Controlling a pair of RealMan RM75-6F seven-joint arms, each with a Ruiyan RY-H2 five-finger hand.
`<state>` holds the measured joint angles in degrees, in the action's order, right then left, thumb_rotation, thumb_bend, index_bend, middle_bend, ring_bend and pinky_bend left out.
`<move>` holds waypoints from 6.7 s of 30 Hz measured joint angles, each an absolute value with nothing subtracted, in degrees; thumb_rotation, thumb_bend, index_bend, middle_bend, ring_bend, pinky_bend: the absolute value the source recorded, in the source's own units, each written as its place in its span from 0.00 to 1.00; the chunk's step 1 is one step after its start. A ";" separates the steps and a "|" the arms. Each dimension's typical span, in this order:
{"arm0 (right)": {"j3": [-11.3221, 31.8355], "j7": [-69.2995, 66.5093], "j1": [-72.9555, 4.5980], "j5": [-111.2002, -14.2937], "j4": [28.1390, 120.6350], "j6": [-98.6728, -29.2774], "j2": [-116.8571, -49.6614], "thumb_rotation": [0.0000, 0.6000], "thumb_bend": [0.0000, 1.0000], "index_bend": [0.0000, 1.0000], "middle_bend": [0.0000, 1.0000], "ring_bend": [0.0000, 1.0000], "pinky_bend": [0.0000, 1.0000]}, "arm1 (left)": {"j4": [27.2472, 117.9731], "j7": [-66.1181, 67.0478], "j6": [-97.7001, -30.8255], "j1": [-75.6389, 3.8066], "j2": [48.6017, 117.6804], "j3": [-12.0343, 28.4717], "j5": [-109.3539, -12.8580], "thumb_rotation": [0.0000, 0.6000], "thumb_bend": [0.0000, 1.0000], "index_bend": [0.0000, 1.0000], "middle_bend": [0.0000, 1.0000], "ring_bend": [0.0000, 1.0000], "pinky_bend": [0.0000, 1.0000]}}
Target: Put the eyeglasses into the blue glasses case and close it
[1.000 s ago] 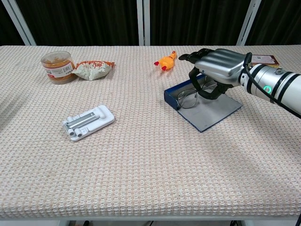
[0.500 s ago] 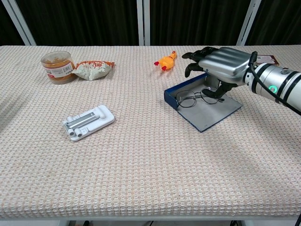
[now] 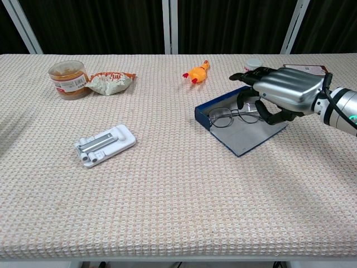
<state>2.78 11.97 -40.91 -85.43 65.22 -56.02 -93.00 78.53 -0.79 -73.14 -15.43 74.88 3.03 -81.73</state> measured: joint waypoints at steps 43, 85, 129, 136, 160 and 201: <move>5.72 18.95 -46.05 -80.42 62.33 -48.09 -95.98 1.00 0.93 0.31 0.00 0.00 0.00 | 74.68 -3.99 -72.73 -14.88 75.89 2.60 -81.70 0.96 0.12 0.00 0.00 0.00 0.14; 2.27 17.52 -39.09 -84.84 63.93 -57.21 -95.79 1.00 0.26 0.13 0.00 0.00 0.00 | 73.90 -4.63 -72.39 -14.62 76.15 2.33 -81.69 0.96 0.12 0.00 0.00 0.00 0.14; -1.11 14.65 -34.10 -90.25 65.41 -66.92 -92.35 1.00 0.48 0.94 0.03 0.00 0.00 | 75.37 -3.74 -72.99 -14.61 75.75 2.48 -81.99 0.96 0.12 0.00 0.00 0.00 0.15; -3.21 16.98 -30.00 -92.76 71.05 -72.20 -87.69 1.00 0.48 0.96 0.03 0.00 0.00 | 75.72 -3.42 -73.34 -14.19 75.37 2.22 -82.06 0.96 0.12 0.00 0.00 0.00 0.15; 3.40 14.84 -35.57 -91.17 57.99 -67.28 -99.05 1.00 0.45 0.76 0.01 0.00 0.00 | 75.18 -4.45 -70.76 -15.05 74.02 2.98 -80.43 0.97 0.12 0.00 0.00 0.00 0.15; 1.92 11.22 -14.92 -81.94 88.65 -83.13 -70.13 1.00 0.33 0.00 0.00 0.00 0.00 | 83.66 1.12 -81.87 -10.12 69.61 2.35 -83.53 0.77 0.10 0.00 0.00 0.00 0.15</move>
